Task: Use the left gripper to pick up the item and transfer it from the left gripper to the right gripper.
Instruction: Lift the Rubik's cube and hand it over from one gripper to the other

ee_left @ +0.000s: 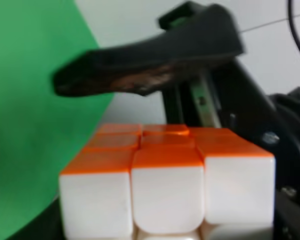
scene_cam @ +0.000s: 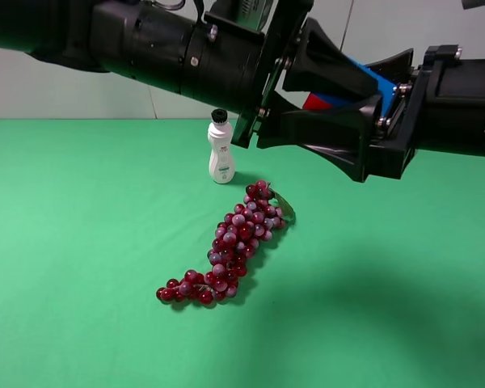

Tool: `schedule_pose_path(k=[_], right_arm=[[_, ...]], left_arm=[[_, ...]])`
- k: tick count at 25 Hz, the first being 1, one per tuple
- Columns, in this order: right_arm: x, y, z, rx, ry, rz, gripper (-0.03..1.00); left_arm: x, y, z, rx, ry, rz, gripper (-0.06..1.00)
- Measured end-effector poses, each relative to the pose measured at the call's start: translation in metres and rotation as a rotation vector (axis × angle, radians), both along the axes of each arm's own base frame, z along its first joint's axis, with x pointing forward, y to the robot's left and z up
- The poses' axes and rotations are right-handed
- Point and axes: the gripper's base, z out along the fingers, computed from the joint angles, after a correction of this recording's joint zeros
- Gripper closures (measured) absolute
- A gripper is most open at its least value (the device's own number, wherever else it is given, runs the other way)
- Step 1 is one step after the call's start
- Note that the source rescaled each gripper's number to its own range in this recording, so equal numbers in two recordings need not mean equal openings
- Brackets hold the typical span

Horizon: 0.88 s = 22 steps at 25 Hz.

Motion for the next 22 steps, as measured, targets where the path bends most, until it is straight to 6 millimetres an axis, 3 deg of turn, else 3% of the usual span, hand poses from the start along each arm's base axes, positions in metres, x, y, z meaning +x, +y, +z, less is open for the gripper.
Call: schedule_pose_path(k=[12,22], right_arm=[[0.004,0.001,-0.006,-0.018,0.017,-0.001,-0.03],[0.005,0.0,-0.008,-0.05,0.008,-0.008,-0.03]], left_arm=[[0.011,-0.001,-0.021,-0.015,0.028,0.013,0.94],[0.018,0.006,-0.02,-0.044,0.035,0.023,0.94]])
